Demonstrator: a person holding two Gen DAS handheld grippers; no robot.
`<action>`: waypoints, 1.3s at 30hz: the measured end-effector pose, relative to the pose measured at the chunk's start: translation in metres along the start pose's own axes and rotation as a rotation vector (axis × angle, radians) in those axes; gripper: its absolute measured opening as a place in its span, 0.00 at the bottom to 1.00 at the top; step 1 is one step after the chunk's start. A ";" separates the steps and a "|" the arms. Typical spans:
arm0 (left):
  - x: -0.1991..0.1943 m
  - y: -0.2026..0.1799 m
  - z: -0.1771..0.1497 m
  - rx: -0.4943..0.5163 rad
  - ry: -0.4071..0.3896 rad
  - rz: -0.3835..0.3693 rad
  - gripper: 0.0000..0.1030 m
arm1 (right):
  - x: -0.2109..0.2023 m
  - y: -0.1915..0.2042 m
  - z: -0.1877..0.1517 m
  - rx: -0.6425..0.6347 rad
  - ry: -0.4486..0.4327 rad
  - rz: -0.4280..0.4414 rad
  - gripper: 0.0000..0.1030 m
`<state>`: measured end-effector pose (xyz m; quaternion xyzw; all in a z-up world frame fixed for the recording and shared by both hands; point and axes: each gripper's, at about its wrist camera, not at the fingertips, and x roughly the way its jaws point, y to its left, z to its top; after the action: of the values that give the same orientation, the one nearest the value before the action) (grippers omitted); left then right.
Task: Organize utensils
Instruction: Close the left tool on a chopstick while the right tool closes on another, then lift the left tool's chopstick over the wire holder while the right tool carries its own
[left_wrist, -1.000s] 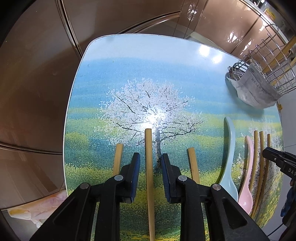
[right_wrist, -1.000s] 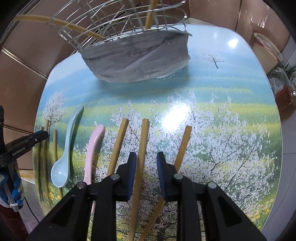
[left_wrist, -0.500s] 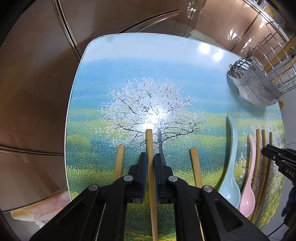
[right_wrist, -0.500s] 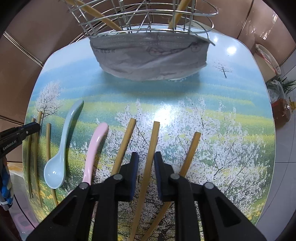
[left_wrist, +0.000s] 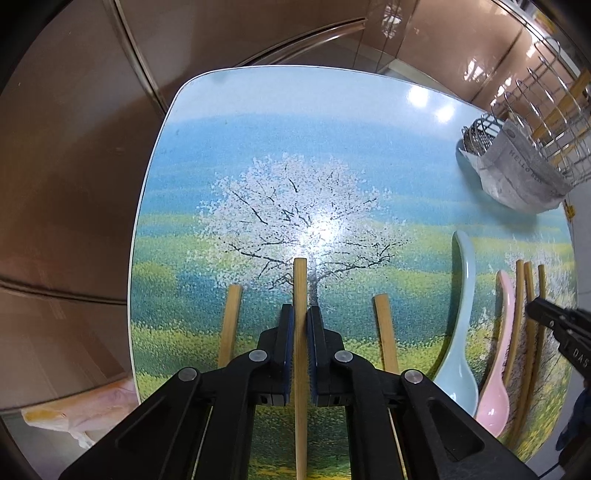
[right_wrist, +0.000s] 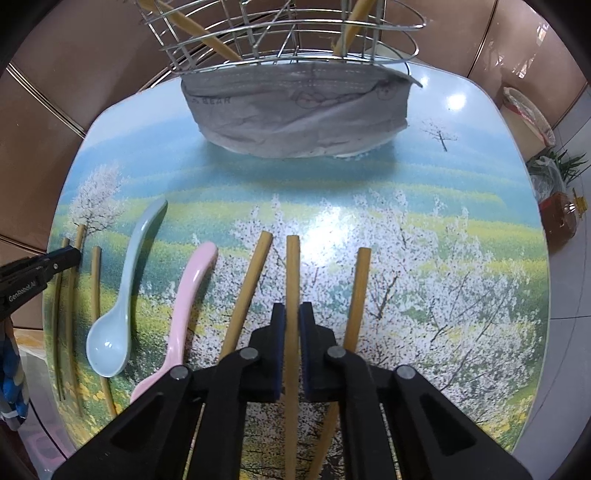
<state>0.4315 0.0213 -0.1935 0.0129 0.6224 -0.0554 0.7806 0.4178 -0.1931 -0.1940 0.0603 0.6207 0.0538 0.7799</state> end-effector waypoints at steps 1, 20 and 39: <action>-0.004 -0.001 -0.001 0.001 -0.020 0.002 0.06 | -0.004 -0.003 -0.002 0.000 -0.011 0.008 0.07; -0.142 -0.004 -0.066 -0.019 -0.310 -0.074 0.06 | -0.155 -0.018 -0.083 -0.079 -0.399 0.182 0.06; -0.320 -0.040 -0.081 0.029 -0.597 -0.221 0.06 | -0.324 -0.010 -0.090 -0.121 -0.728 0.156 0.06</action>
<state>0.2782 0.0119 0.1017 -0.0604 0.3627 -0.1502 0.9178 0.2575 -0.2522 0.0963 0.0763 0.2922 0.1249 0.9451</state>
